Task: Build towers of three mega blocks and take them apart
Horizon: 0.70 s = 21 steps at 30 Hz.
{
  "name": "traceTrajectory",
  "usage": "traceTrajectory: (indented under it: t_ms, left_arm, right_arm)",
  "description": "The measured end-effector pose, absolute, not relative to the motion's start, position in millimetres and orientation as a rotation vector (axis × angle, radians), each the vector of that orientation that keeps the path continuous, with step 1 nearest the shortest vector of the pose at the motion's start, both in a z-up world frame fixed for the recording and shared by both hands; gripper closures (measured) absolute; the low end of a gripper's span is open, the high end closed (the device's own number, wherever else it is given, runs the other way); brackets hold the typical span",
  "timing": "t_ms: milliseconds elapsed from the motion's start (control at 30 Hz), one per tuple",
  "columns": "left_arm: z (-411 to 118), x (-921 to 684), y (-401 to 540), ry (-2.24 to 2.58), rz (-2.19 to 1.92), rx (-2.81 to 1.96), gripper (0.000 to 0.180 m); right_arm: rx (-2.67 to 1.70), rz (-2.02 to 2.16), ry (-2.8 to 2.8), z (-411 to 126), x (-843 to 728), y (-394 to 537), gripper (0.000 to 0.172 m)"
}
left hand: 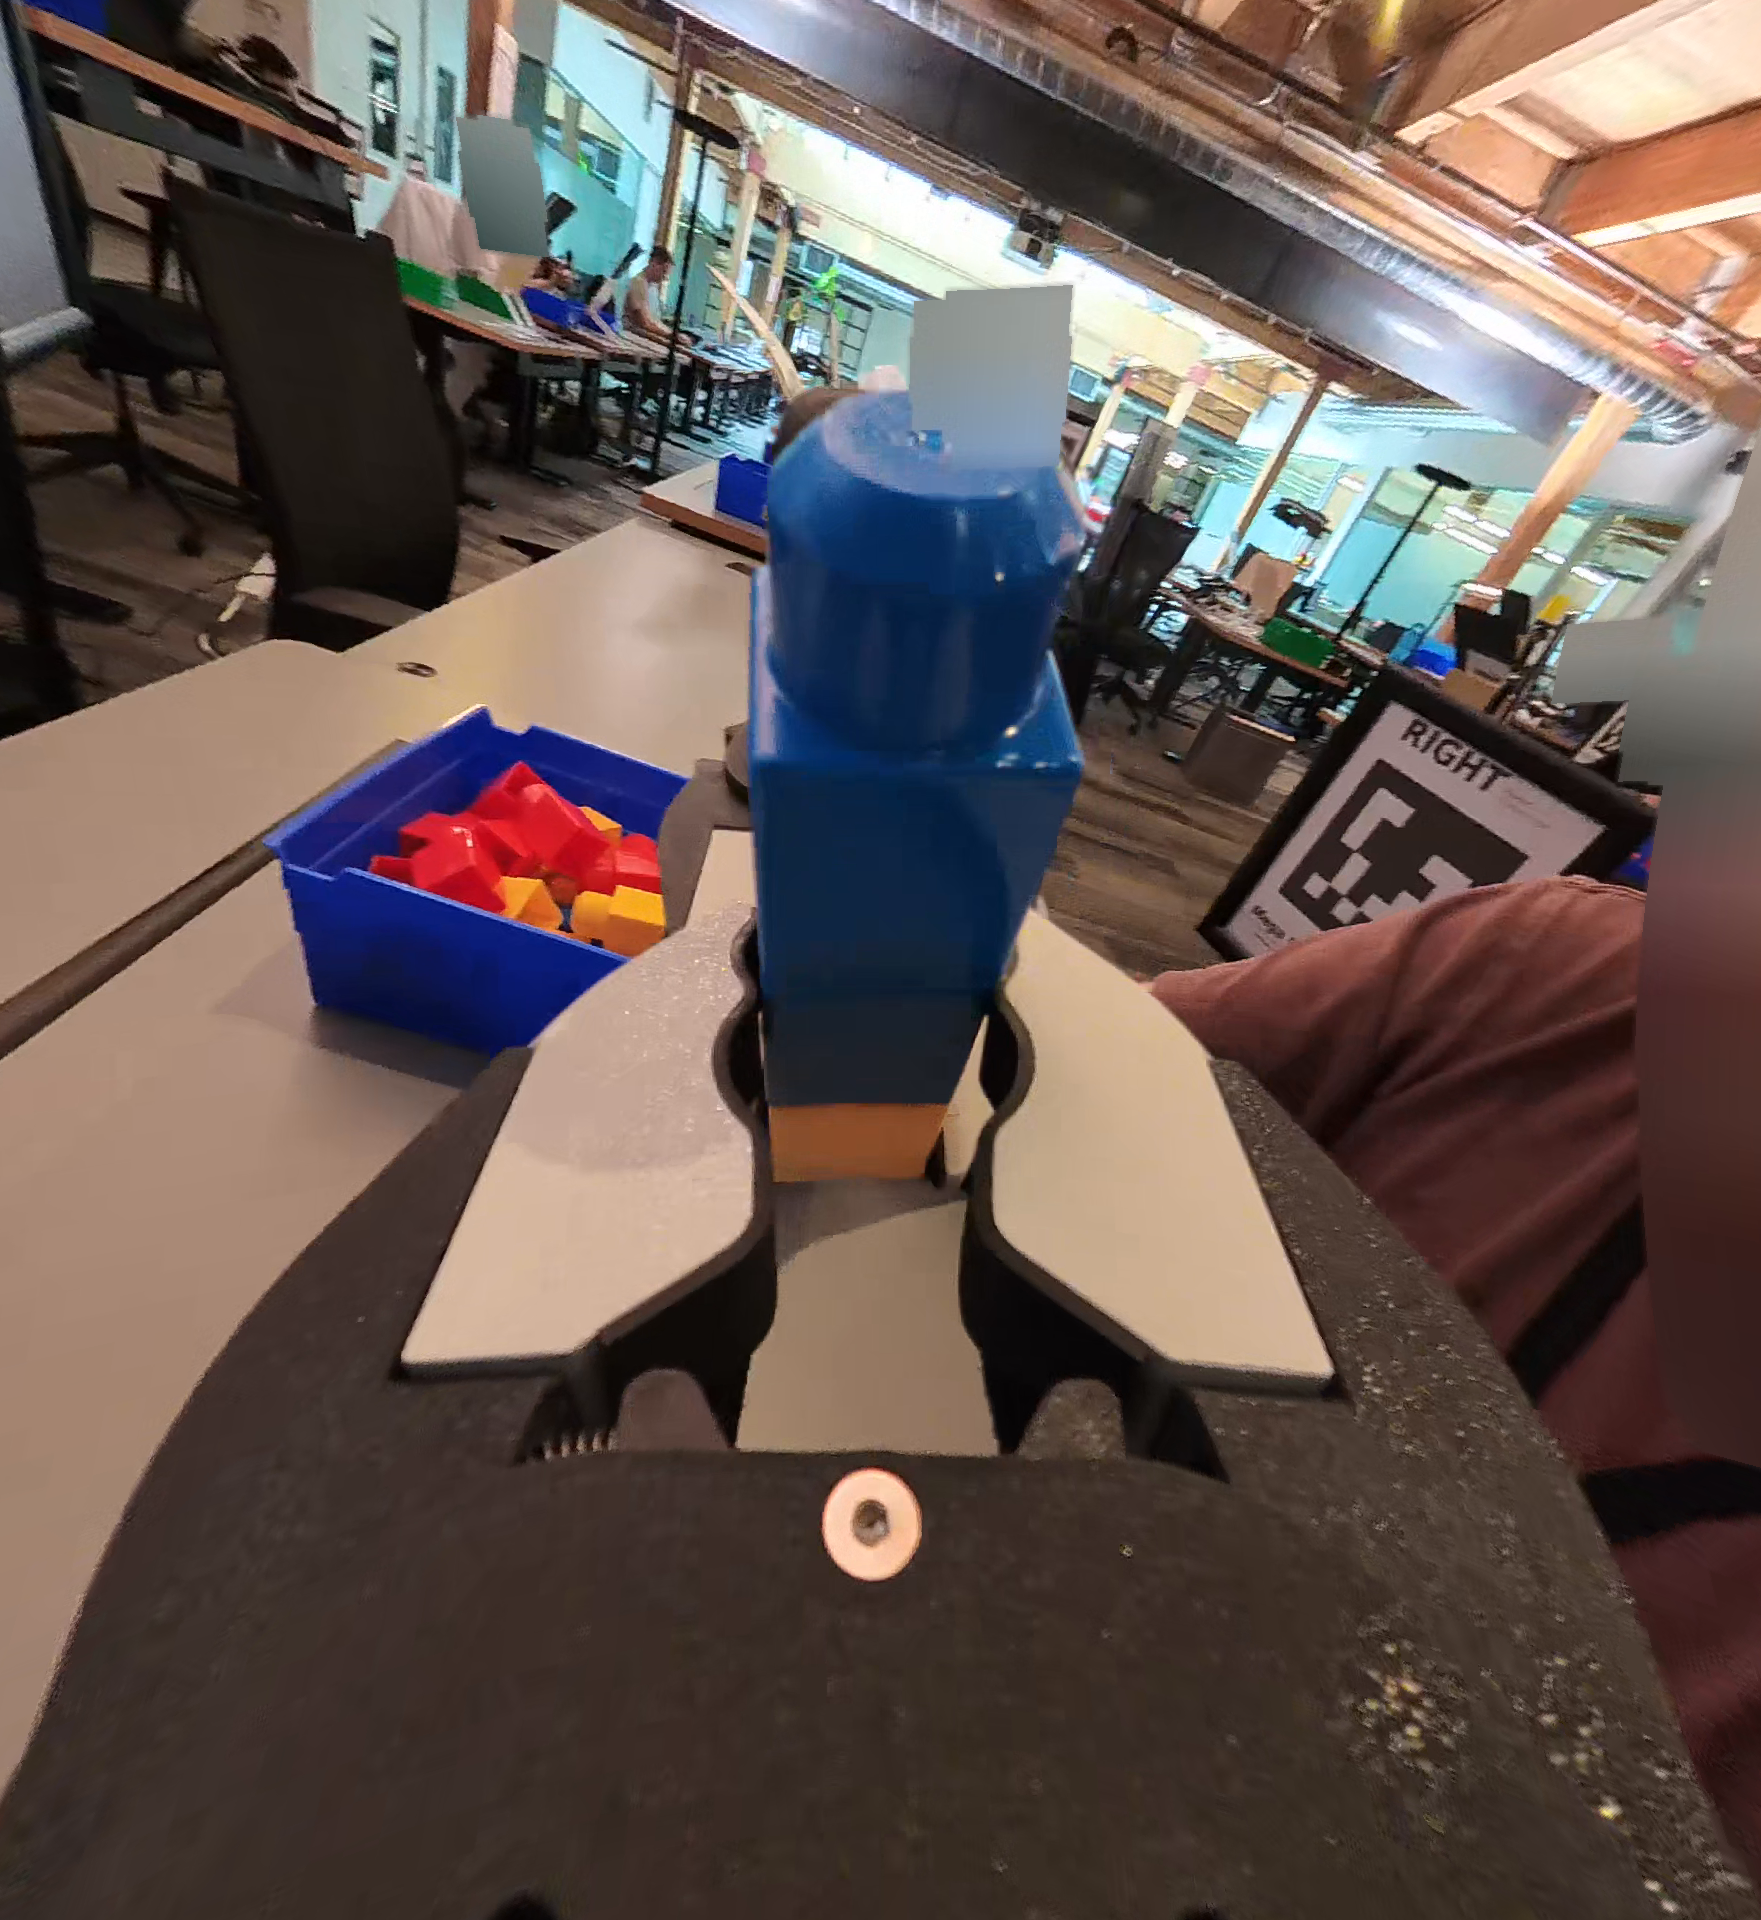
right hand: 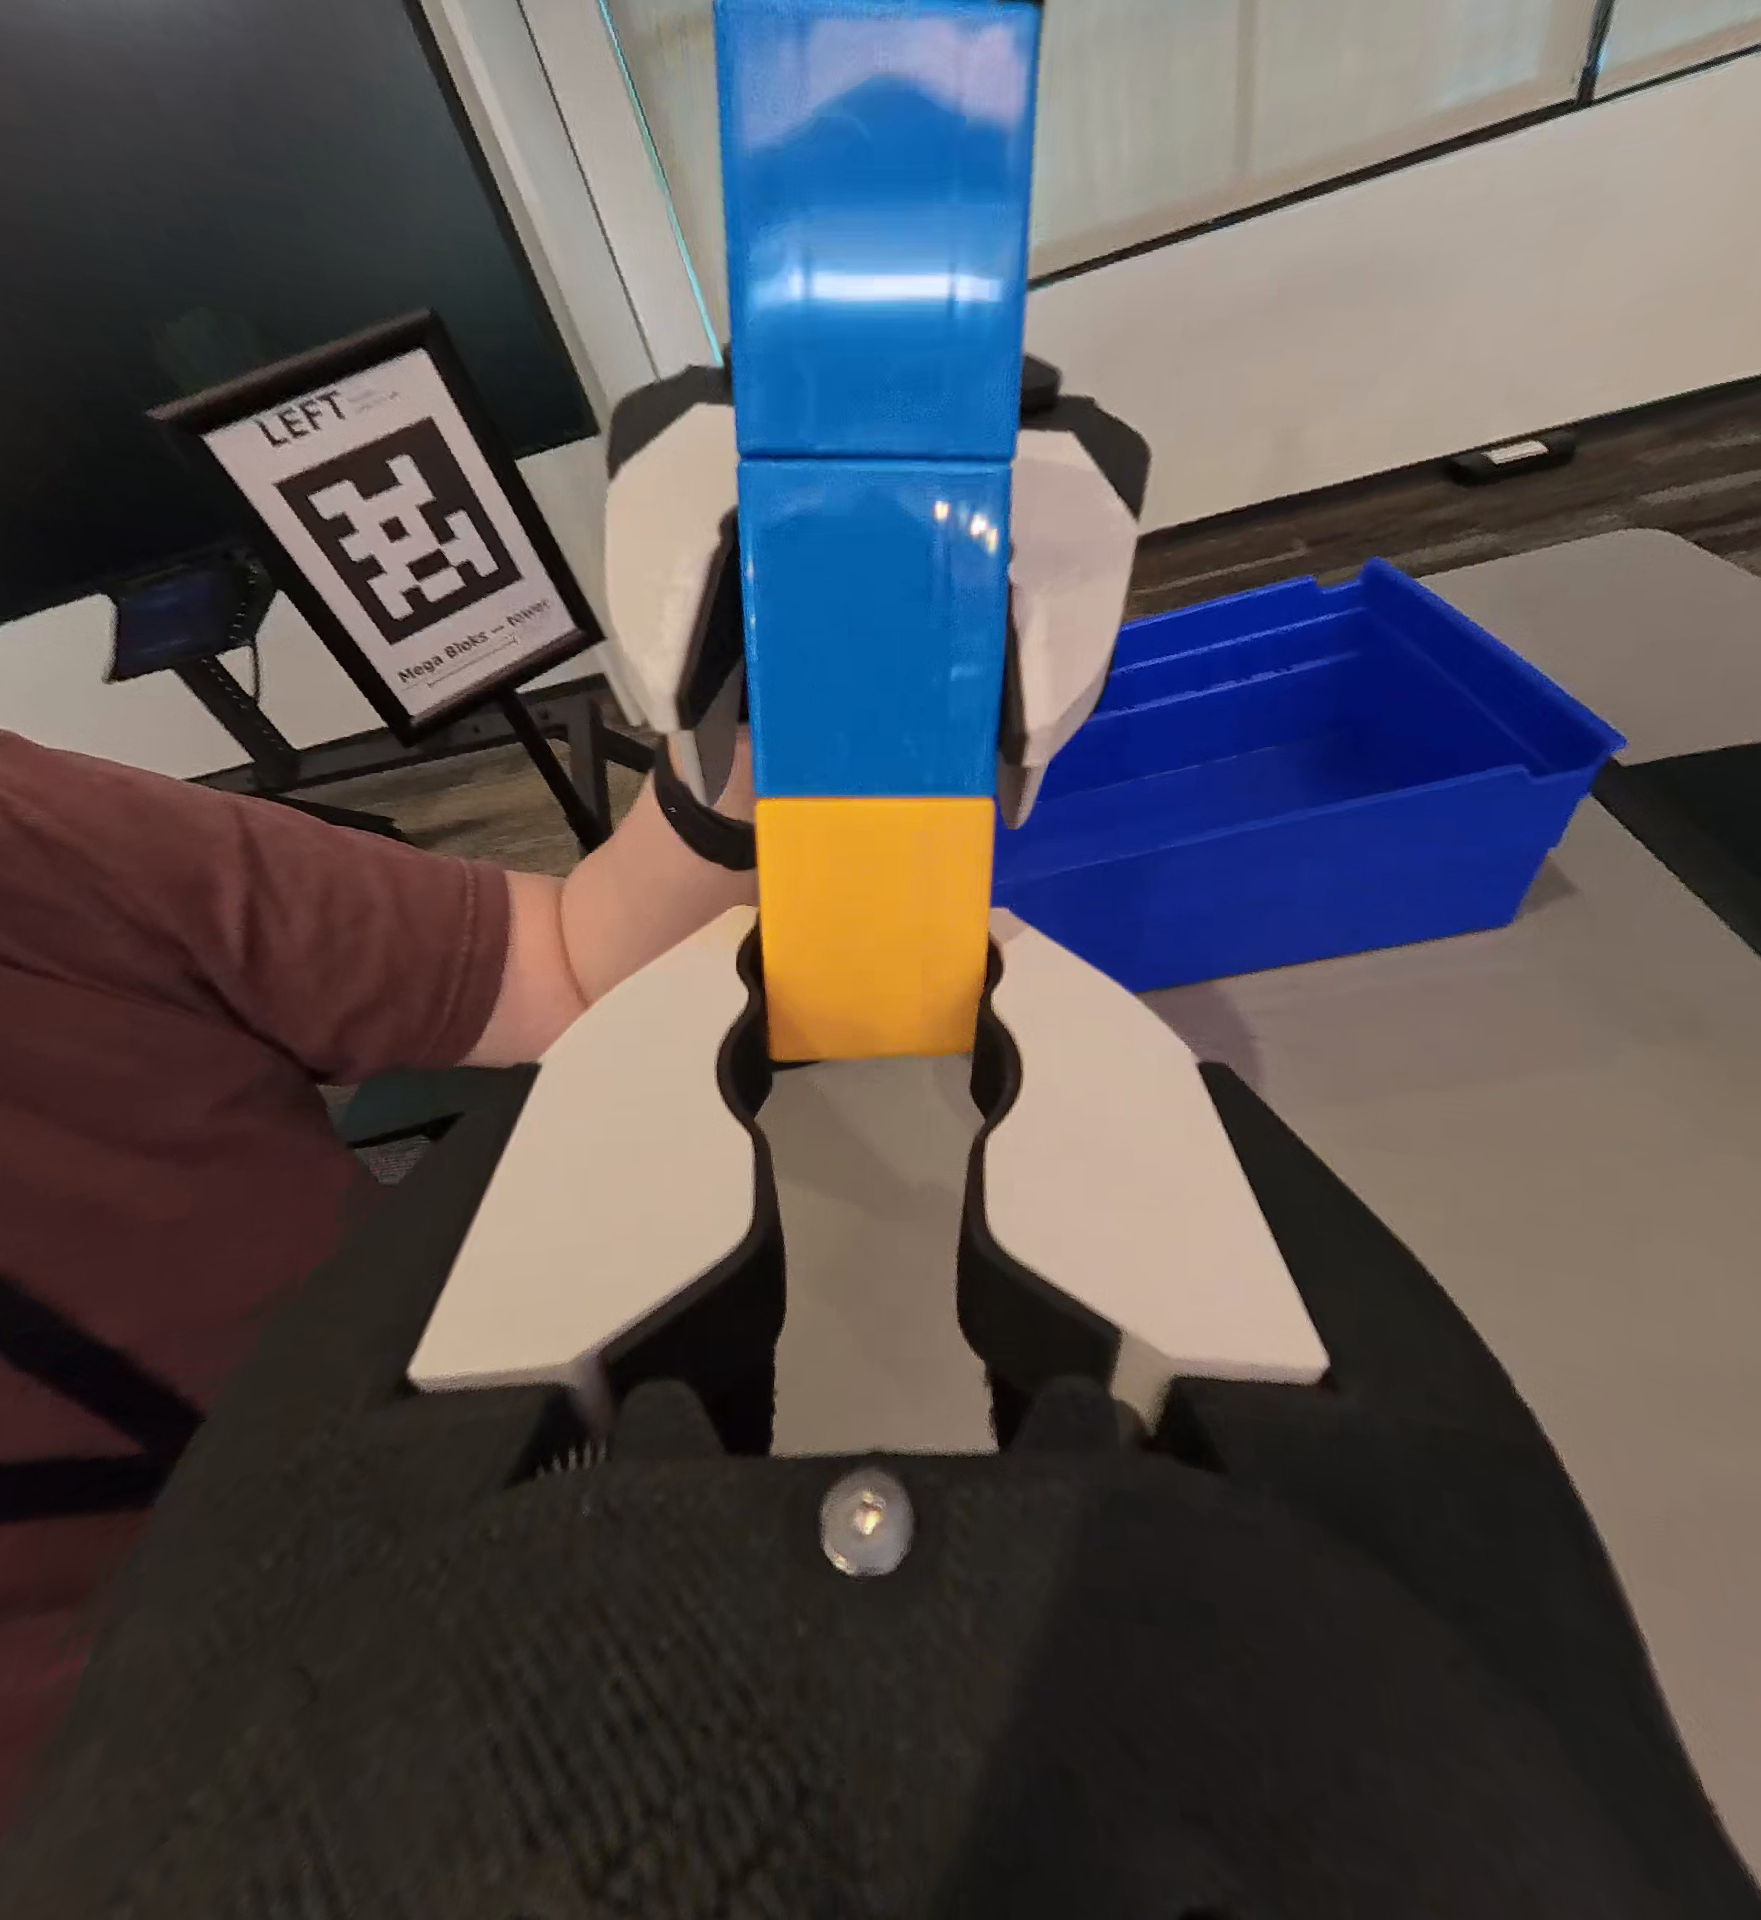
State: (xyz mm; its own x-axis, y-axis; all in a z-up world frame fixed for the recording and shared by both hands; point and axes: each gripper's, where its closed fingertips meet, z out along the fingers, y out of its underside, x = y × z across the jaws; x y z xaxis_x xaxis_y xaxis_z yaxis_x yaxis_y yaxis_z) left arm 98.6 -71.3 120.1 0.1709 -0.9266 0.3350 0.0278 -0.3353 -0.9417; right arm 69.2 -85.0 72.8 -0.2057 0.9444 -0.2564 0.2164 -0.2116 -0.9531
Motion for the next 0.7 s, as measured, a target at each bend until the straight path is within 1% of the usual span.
traceTrajectory:
  t_ms: [167,200,267,300,367,433,467,567,633,700]
  left_arm:
    - [124,101,-65,0.842,-1.242,-1.539,0.145]
    - [130,102,-66,0.816,-1.26,-1.509,0.144]
    - [168,76,-67,0.632,-1.362,-1.307,0.145]
    - [182,58,-71,0.603,-1.4,-1.248,0.145]
    - [184,35,-76,0.65,-1.372,-1.285,0.144]
    - [177,20,-68,0.639,-1.203,-1.363,0.144]
    - [171,19,-67,0.661,-1.132,-1.41,0.144]
    - [150,38,-72,0.777,-1.112,-1.535,0.144]
    - [136,53,-69,0.794,-1.144,-1.604,0.144]
    - [121,68,-67,0.825,-1.194,-1.667,0.144]
  right_arm:
    - [-1.457,1.509,-1.42,74,77,-85,0.136]
    - [-1.491,1.446,-1.471,68,80,-85,0.136]
    - [-1.587,1.185,-1.579,45,90,-76,0.136]
    - [-1.618,1.095,-1.591,43,98,-69,0.136]
    - [-1.66,0.968,-1.524,54,130,-46,0.135]
    - [-1.762,0.846,-1.338,65,184,-7,0.135]
    - [-1.859,0.768,-1.239,59,218,15,0.135]
    - [-2.224,0.528,-0.932,5,318,76,0.135]
    - [-2.439,0.533,-0.835,-41,351,90,0.135]
    - [-2.52,0.631,-0.857,-65,355,91,0.134]
